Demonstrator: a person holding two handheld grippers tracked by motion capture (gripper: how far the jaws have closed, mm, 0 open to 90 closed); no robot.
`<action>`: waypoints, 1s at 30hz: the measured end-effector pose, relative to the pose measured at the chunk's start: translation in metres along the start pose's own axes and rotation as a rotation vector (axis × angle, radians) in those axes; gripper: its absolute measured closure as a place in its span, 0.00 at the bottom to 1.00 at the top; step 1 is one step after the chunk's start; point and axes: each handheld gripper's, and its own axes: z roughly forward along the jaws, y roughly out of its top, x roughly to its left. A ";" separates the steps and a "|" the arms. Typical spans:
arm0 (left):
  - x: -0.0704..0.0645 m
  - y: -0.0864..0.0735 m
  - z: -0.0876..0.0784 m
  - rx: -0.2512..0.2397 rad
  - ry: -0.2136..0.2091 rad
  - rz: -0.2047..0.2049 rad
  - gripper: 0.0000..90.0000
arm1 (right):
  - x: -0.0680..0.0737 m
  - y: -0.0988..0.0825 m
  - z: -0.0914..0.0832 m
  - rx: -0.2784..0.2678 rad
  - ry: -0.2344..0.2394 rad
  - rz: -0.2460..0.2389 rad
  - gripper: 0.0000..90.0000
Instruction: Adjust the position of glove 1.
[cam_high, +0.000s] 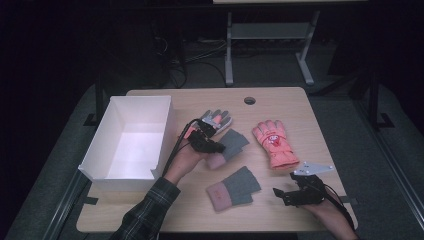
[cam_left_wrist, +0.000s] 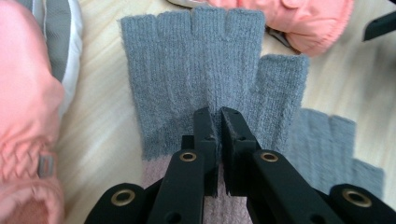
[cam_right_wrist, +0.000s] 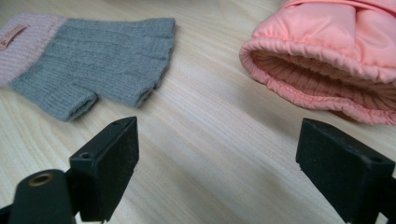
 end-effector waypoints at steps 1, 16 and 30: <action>0.000 0.000 0.000 0.000 0.000 0.000 0.95 | 0.000 0.000 0.000 0.000 0.000 0.000 0.14; -0.031 -0.024 -0.019 0.018 -0.038 0.040 0.95 | 0.003 0.000 0.002 -0.009 0.043 0.012 0.14; -0.056 -0.044 -0.016 0.054 -0.069 0.091 0.95 | 0.004 0.000 0.003 -0.008 0.021 0.013 0.14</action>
